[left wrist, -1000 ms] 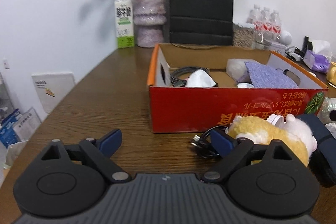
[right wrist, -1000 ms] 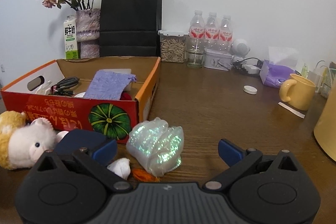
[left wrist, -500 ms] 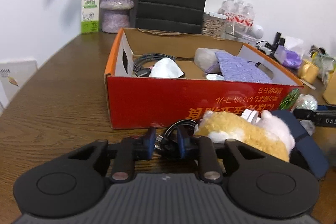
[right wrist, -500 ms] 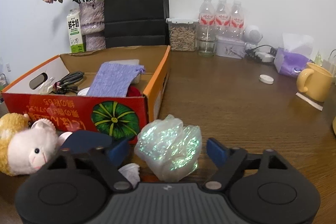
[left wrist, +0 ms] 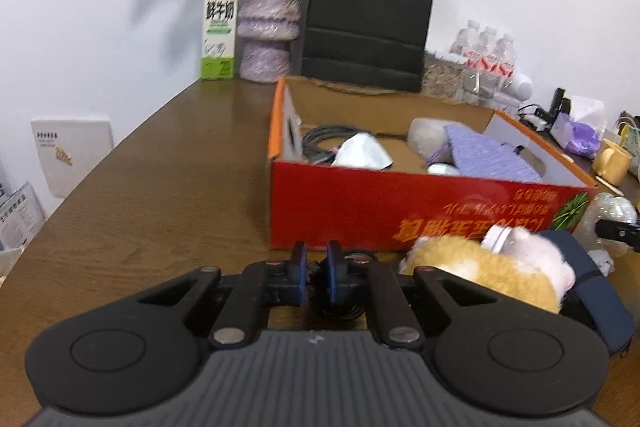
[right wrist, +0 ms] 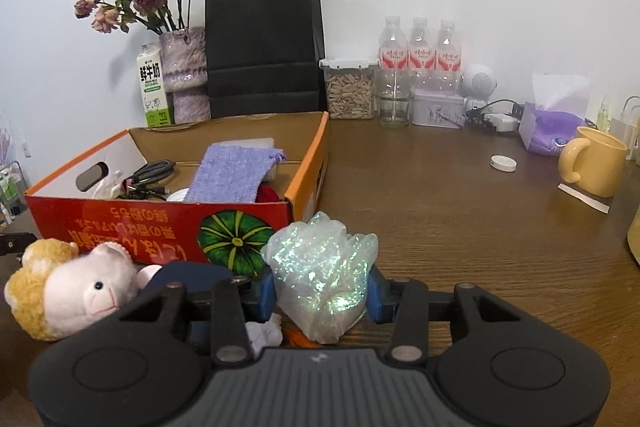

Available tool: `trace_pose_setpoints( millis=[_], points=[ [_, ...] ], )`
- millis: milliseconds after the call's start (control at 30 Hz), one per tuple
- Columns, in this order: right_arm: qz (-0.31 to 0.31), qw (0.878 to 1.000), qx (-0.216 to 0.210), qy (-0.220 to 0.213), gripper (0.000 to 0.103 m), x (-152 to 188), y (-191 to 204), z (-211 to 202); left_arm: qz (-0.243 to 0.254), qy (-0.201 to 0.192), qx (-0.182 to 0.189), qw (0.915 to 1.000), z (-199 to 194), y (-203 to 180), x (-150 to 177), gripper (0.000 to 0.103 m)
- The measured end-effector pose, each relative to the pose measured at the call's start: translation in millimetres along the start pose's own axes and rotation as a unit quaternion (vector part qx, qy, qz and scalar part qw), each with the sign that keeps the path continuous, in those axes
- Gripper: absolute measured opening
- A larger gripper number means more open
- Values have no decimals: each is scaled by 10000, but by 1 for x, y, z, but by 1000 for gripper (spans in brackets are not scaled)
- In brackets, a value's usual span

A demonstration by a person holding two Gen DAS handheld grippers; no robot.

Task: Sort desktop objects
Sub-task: 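Grasp the iridescent plastic bag with the right gripper while the left grasps the black cable, then carry the bag and cable into the box and open both grippers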

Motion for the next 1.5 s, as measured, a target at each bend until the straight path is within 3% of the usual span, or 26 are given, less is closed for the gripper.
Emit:
trace_pose_setpoints(
  millis=[100, 167, 333, 400, 433, 467, 733, 1133, 1500],
  points=[
    [-14, 10000, 3, 10, 41, 3, 2, -3, -27, 131, 3, 9999, 3, 3, 3, 18],
    [-5, 10000, 3, 29, 41, 4, 2, -3, -17, 182, 86, 9998, 6, 2, 3, 37],
    [3, 10000, -4, 39, 42, 6, 2, -4, 98, 368, 18, 9993, 21, 3, 6, 38],
    [-6, 10000, -12, 40, 42, 6, 2, -5, 184, 352, 20, 9992, 23, 3, 5, 34],
    [-10, 10000, -19, 42, 42, 6, 3, -5, 159, 351, 57, 9992, 22, 3, 5, 22],
    [-14, 10000, -22, 42, 42, 6, 3, -6, 101, 311, 82, 9994, 19, 4, 5, 18],
    [-52, 9998, -54, -163, 42, -2, 7, -17, -13, -325, 58, 9995, -15, 1, -7, 5],
    [-134, 9991, -123, -392, 42, -17, 19, -28, 60, -635, 221, 9977, -32, -7, -23, 2],
    [-321, 9960, -334, -762, 42, -52, 47, -33, 238, -1390, 536, 9886, -58, -32, -78, 2]
  ],
)
Point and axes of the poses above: each gripper's, at about its wrist camera, not at the fingertips, and z roughly the way its jaws point, y to its left, x to its underside, the point moved 9 cm from there along z, roughly the way its jaws point, and after that the axes turned 3 degrees about z, right-handed, at the moved point
